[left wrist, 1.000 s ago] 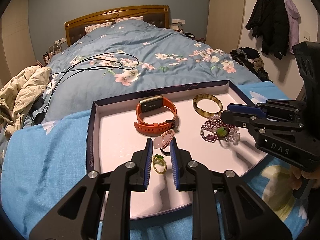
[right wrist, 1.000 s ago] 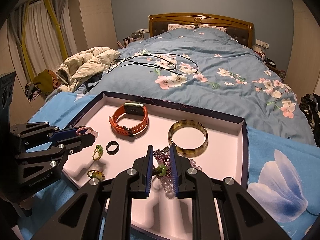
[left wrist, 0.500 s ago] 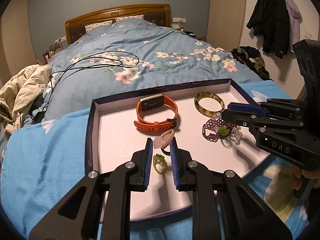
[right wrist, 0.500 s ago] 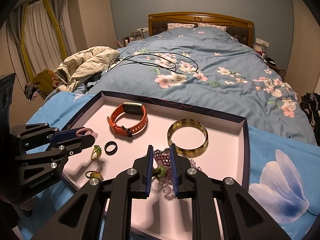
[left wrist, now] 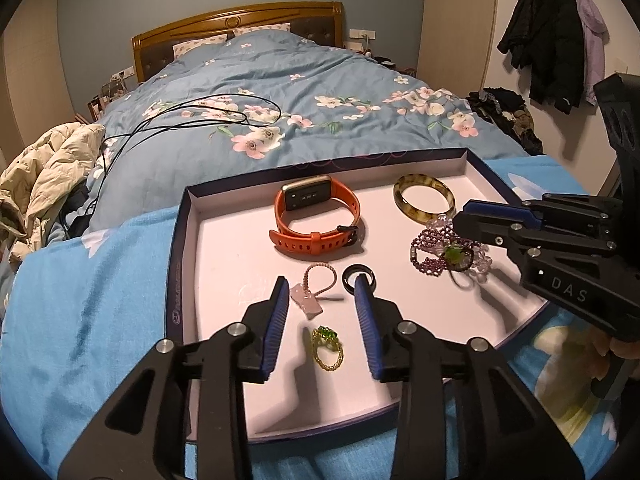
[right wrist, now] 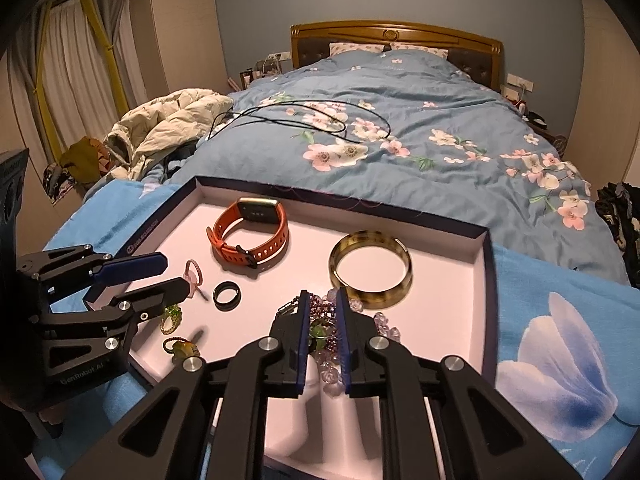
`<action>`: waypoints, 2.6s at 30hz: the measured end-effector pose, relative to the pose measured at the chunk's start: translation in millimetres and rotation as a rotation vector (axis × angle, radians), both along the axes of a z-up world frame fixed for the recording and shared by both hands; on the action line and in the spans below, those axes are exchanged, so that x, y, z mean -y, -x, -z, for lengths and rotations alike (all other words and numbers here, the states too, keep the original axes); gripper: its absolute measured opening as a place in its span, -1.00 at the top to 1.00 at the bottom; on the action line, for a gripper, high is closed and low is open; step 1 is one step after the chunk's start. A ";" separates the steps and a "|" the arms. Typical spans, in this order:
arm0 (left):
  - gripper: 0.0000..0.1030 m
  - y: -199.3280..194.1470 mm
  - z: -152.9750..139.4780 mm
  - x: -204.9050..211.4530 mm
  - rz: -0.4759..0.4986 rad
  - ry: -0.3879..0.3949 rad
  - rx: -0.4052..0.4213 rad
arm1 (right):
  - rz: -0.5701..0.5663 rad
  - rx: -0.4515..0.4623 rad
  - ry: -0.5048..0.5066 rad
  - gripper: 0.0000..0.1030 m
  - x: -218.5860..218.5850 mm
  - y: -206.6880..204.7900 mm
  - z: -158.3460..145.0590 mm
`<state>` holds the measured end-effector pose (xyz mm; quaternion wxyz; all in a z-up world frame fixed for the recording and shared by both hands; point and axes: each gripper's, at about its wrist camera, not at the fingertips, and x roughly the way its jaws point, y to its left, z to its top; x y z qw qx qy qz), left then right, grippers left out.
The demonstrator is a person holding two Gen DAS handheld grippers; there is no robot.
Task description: Organize jewelry
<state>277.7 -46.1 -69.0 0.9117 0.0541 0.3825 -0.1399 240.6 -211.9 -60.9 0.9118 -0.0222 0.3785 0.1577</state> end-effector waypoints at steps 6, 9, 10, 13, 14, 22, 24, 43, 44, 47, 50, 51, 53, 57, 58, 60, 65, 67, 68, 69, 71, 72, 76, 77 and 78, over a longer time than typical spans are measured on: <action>-0.20 23.0 -16.7 -6.1 -0.010 0.019 0.078 | 0.021 0.047 -0.030 -0.02 4.4 20.7 -12.8; -0.42 42.9 -27.3 -12.8 -0.016 0.033 0.129 | 0.025 0.072 -0.036 -0.15 3.2 37.9 -16.8; -0.60 50.4 -30.2 -14.5 -0.023 0.031 0.151 | 0.030 0.081 -0.043 -0.25 3.8 44.6 -17.9; -0.86 74.5 -38.8 -19.6 -0.047 0.012 0.222 | 0.047 0.118 -0.044 -0.35 3.9 61.3 -21.7; -0.90 83.3 -41.6 -22.2 -0.058 0.015 0.241 | 0.055 0.131 -0.042 -0.45 4.0 67.2 -23.2; -0.90 141.3 -61.2 -31.4 -0.111 0.048 0.358 | 0.057 0.294 -0.078 -0.77 1.3 126.4 -40.2; -0.90 156.1 -65.2 -32.9 -0.126 0.059 0.386 | 0.064 0.332 -0.084 -0.87 0.6 144.1 -43.2; -0.90 242.0 -83.5 -33.1 -0.172 0.079 0.497 | 0.110 0.425 -0.105 -0.87 4.6 212.0 -48.6; -0.90 243.7 -83.1 -33.4 -0.178 0.076 0.495 | 0.112 0.427 -0.104 -0.87 3.8 213.7 -48.3; -0.90 245.3 -83.6 -34.8 -0.183 0.083 0.488 | 0.116 0.433 -0.102 -0.87 2.9 217.0 -48.0; -0.90 247.7 -85.6 -34.7 -0.186 0.084 0.494 | 0.116 0.439 -0.109 -0.87 2.6 219.5 -48.3; -0.90 249.8 -86.3 -35.4 -0.189 0.085 0.502 | 0.119 0.442 -0.108 -0.87 2.8 220.7 -48.5; -0.90 251.9 -87.9 -36.3 -0.195 0.089 0.512 | 0.119 0.448 -0.116 -0.87 4.0 222.9 -49.0; -0.90 257.9 -90.0 -36.4 -0.197 0.081 0.534 | 0.115 0.448 -0.122 -0.87 3.8 224.5 -49.2; -0.90 258.5 -90.9 -36.3 -0.197 0.079 0.538 | 0.115 0.450 -0.119 -0.87 2.8 225.8 -49.6; -0.90 260.4 -92.1 -36.2 -0.197 0.076 0.545 | 0.116 0.452 -0.118 -0.86 2.1 228.0 -49.3; -0.90 265.9 -93.2 -36.3 -0.199 0.072 0.564 | 0.116 0.462 -0.123 -0.86 1.6 231.4 -50.4; -0.90 268.1 -93.2 -37.0 -0.201 0.072 0.567 | 0.114 0.464 -0.124 -0.86 1.5 232.4 -51.2; -0.90 268.2 -93.2 -37.1 -0.202 0.073 0.567 | 0.114 0.464 -0.123 -0.86 1.8 232.3 -51.4; -0.90 268.9 -92.6 -37.6 -0.202 0.074 0.566 | 0.116 0.468 -0.124 -0.87 2.0 232.7 -51.6; -0.90 268.2 -93.0 -37.1 -0.202 0.070 0.567 | 0.113 0.467 -0.125 -0.86 1.6 233.4 -51.9; -0.90 268.9 -93.1 -37.5 -0.202 0.070 0.567 | 0.114 0.470 -0.123 -0.87 1.3 233.5 -51.8; -0.90 270.1 -92.9 -38.3 -0.201 0.072 0.568 | 0.115 0.471 -0.124 -0.87 1.2 235.2 -52.0; -0.90 270.6 -92.7 -38.6 -0.202 0.072 0.570 | 0.117 0.471 -0.126 -0.87 1.2 235.8 -51.8; -0.90 270.1 -92.7 -38.1 -0.202 0.069 0.569 | 0.117 0.470 -0.127 -0.87 1.4 236.2 -51.6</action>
